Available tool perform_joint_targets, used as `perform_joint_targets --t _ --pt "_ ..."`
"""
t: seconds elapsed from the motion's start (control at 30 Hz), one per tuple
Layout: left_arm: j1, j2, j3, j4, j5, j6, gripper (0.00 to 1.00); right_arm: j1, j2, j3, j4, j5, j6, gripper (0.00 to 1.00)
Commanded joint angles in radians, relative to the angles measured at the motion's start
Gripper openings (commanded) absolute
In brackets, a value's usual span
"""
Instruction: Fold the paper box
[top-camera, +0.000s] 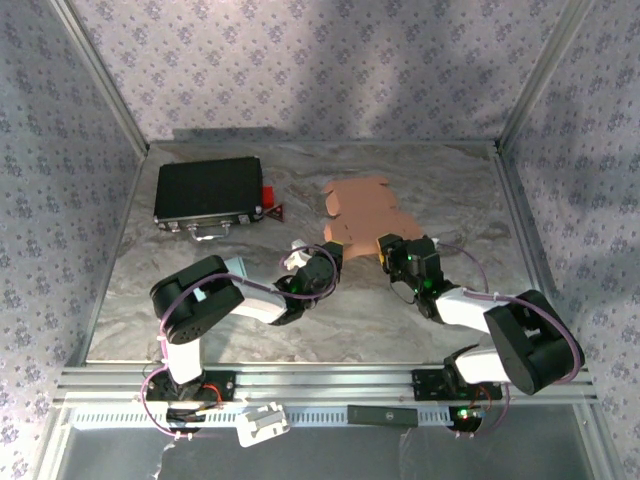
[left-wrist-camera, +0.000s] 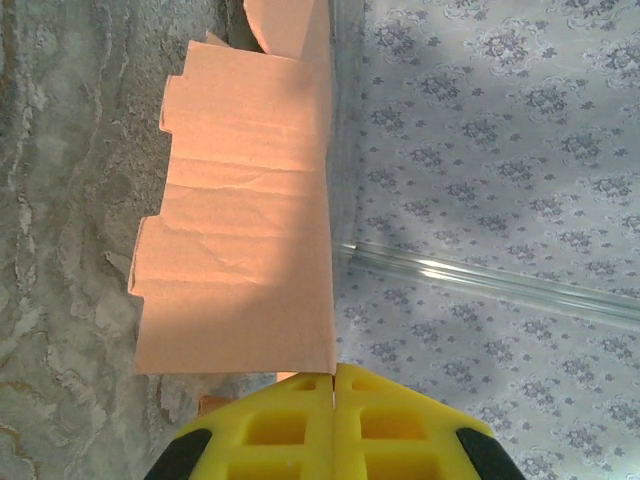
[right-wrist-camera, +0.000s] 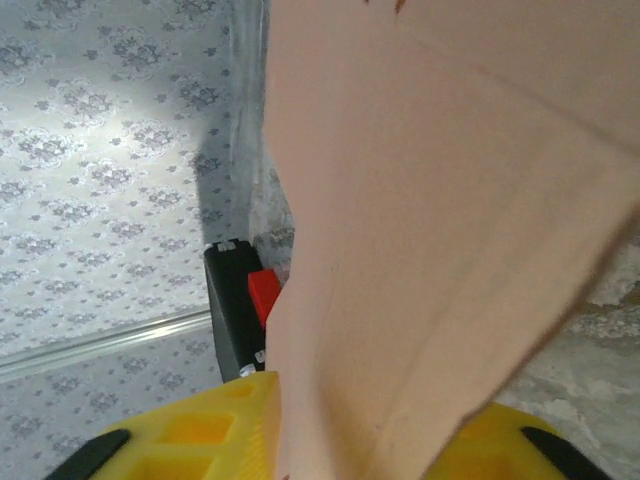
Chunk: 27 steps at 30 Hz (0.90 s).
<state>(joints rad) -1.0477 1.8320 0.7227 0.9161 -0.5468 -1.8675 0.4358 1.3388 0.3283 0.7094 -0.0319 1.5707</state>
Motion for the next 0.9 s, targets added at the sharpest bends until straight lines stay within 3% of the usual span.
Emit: perform_joint_targets --t 0.0,0.13,0.2,0.27,0.37,0.47,0.53,0.73,0.87 --pt "-0.002 -0.037 -0.009 0.007 -0.002 0.017 0.00 -0.005 0.024 0.021 0.028 -0.009 0.015 0.25" --pt "-0.002 -0.040 -0.007 0.004 0.002 0.021 0.00 -0.008 0.028 0.038 0.010 -0.020 0.012 0.00" --pt "0.005 -0.051 -0.011 0.003 0.022 0.037 0.00 -0.011 0.003 0.066 -0.052 -0.026 -0.018 0.00" --pt "0.023 -0.085 -0.013 -0.025 0.069 0.078 0.13 -0.014 -0.051 0.111 -0.145 -0.026 -0.075 0.00" --pt "0.066 -0.218 0.007 -0.277 0.167 0.164 0.33 -0.018 -0.161 0.209 -0.370 -0.011 -0.180 0.00" --pt "0.116 -0.388 0.092 -0.694 0.237 0.299 0.54 -0.036 -0.251 0.332 -0.622 -0.002 -0.285 0.00" --pt "0.141 -0.479 0.162 -0.928 0.252 0.376 0.62 -0.052 -0.281 0.431 -0.782 -0.008 -0.346 0.00" --pt "0.244 -0.680 0.237 -1.223 0.268 0.557 0.68 -0.053 -0.291 0.745 -1.192 -0.057 -0.483 0.00" --pt "0.317 -0.761 0.230 -1.330 0.302 0.628 0.68 0.007 -0.326 0.972 -1.482 -0.055 -0.507 0.00"
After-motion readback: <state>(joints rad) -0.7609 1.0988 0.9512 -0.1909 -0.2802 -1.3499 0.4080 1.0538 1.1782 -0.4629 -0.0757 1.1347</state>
